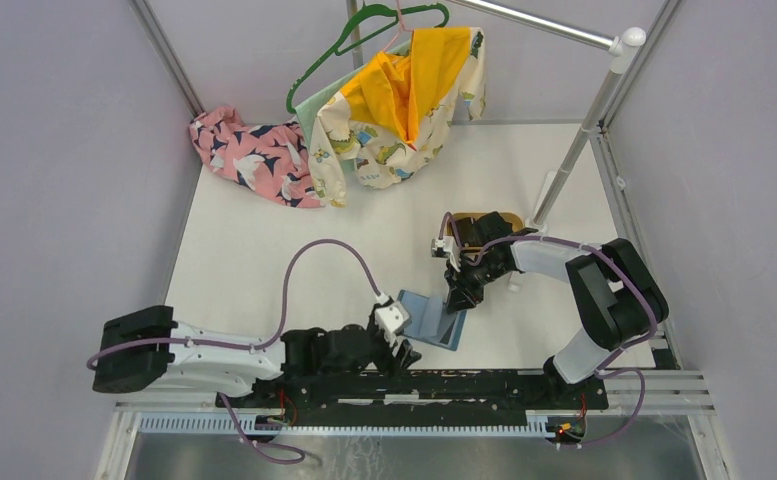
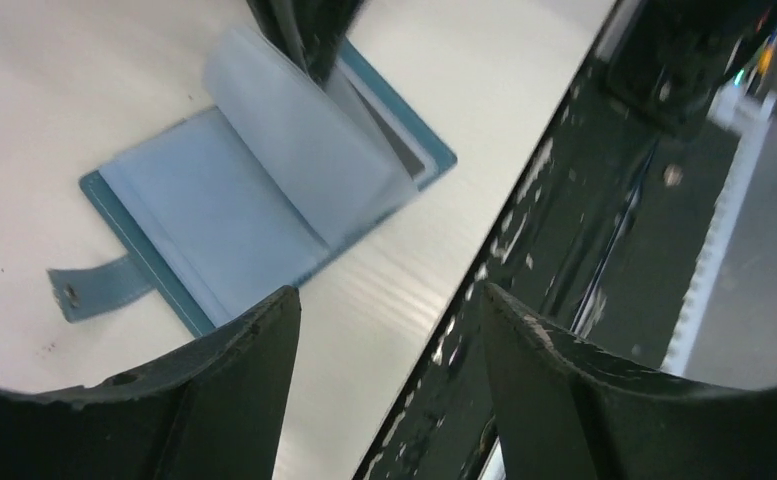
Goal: Put the credit cards into the card holder
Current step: Open the card holder at the center of the board.
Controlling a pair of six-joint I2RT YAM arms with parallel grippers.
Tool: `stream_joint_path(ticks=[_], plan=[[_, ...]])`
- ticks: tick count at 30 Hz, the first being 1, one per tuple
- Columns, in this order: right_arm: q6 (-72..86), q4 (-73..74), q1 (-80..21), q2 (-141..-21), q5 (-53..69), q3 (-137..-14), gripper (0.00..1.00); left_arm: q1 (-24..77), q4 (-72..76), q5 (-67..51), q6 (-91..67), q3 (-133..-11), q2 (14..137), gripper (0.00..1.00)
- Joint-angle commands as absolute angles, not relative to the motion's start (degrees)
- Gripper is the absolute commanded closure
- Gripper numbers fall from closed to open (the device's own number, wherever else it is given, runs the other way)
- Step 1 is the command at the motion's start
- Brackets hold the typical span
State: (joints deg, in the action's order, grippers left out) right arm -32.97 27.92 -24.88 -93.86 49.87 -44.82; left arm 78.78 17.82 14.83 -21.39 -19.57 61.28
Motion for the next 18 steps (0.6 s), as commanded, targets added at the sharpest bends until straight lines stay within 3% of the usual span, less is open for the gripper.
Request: stream_joint_path(ticks=[1, 10, 18], plan=[[-33.3, 27.3, -25.3, -95.3, 47.2, -45.6, 0.74, 86.6, 29.5, 30.8, -2.8, -15.5, 64.5, 0.25], [-33.6, 27.4, -25.6, -95.4, 47.3, -45.7, 0.74, 87.4, 42.2, 42.4, 5.0, -17.9, 80.3, 0.21], [-33.7, 27.6, -25.9, -95.3, 47.4, -45.7, 0.73, 87.4, 50.0, 38.4, 4.8, -19.8, 87.3, 0.21]])
